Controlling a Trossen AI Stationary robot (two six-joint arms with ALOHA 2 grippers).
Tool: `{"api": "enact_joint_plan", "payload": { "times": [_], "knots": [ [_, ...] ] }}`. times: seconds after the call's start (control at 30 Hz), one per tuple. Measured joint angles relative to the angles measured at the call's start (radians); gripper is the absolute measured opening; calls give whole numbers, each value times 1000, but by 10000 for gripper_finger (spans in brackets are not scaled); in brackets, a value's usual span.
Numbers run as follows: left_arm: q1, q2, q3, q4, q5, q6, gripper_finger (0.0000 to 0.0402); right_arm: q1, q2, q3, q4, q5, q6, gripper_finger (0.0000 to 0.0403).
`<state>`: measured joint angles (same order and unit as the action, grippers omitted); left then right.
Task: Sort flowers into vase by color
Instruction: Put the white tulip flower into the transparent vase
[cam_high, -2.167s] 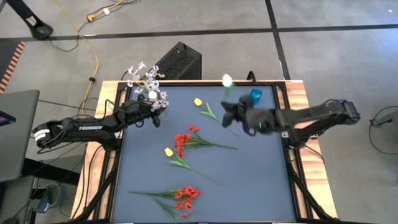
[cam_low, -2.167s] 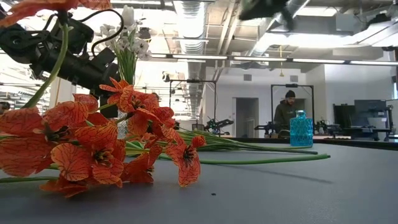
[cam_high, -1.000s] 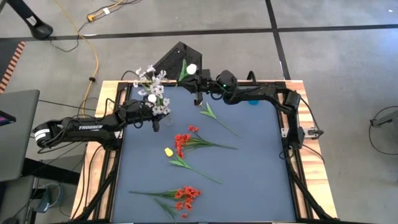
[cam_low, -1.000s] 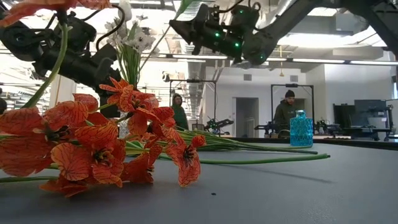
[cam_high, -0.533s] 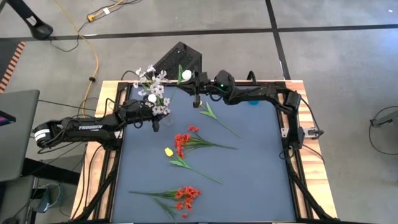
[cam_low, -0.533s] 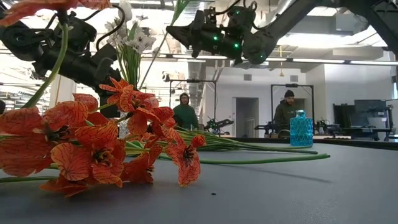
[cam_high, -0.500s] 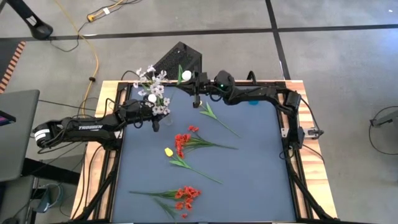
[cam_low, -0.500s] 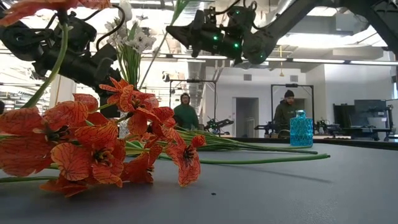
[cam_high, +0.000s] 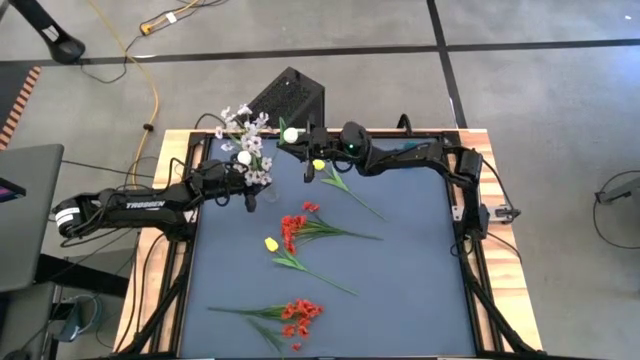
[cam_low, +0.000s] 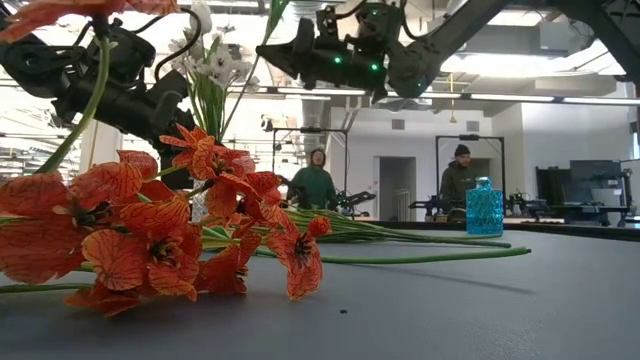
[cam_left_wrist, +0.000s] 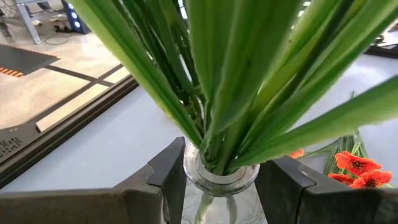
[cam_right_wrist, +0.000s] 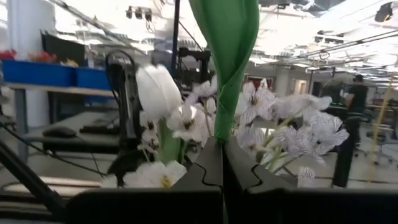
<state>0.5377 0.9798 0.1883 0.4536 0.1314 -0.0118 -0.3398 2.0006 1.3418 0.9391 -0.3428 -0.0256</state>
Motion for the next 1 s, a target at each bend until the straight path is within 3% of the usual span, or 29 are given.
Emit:
{"api": "enact_joint_plan", "payload": {
  "times": [0.3,0.57,1.0],
  "knots": [
    [0,0,1,-6,-2,0,141,27,2,0,-114,9,-14,17],
    [0,-1,2,-15,-5,0,141,61,103,12,-118,34,5,17],
    [0,-1,1,-15,-6,-11,141,73,227,142,-183,36,79,17]
  ]
}}
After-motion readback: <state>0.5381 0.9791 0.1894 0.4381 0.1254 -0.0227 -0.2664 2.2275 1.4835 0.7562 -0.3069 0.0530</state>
